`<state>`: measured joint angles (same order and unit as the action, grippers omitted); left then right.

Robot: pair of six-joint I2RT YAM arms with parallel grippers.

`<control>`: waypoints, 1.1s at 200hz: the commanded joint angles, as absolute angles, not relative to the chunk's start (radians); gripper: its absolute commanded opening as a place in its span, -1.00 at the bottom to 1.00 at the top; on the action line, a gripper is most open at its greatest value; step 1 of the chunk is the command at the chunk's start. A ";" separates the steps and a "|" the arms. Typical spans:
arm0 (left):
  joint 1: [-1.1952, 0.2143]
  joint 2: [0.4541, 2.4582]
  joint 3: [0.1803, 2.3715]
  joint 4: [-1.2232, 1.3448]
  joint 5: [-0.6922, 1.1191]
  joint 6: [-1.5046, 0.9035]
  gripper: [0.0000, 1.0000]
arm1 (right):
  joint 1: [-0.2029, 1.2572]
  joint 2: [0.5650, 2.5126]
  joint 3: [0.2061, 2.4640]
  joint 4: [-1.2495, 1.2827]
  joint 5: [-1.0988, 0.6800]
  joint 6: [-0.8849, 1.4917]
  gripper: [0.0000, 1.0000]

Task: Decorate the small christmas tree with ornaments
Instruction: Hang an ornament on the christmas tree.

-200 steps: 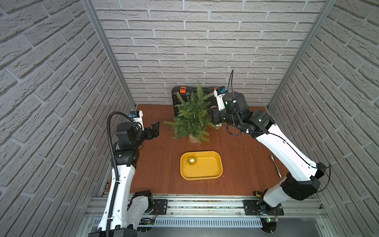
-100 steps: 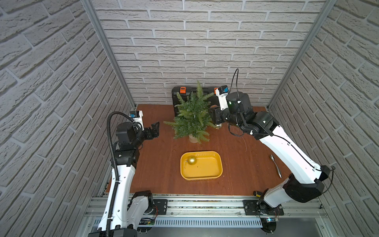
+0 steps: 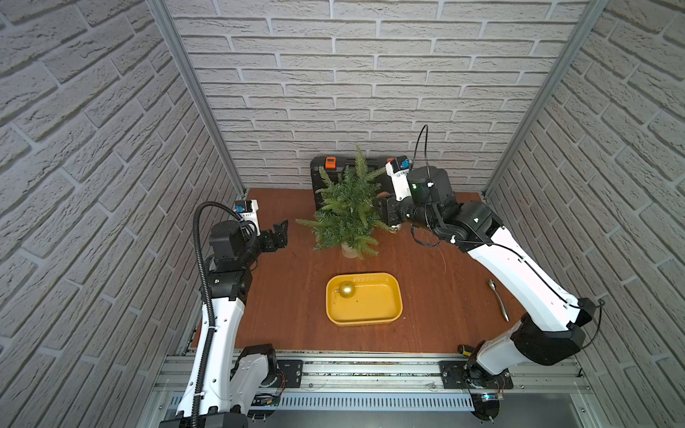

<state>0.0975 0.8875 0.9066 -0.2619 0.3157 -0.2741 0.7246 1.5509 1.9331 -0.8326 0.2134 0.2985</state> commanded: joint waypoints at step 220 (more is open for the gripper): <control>-0.113 0.898 0.941 -0.388 0.036 -0.278 0.76 | 0.917 1.319 1.240 -0.797 0.134 0.563 0.04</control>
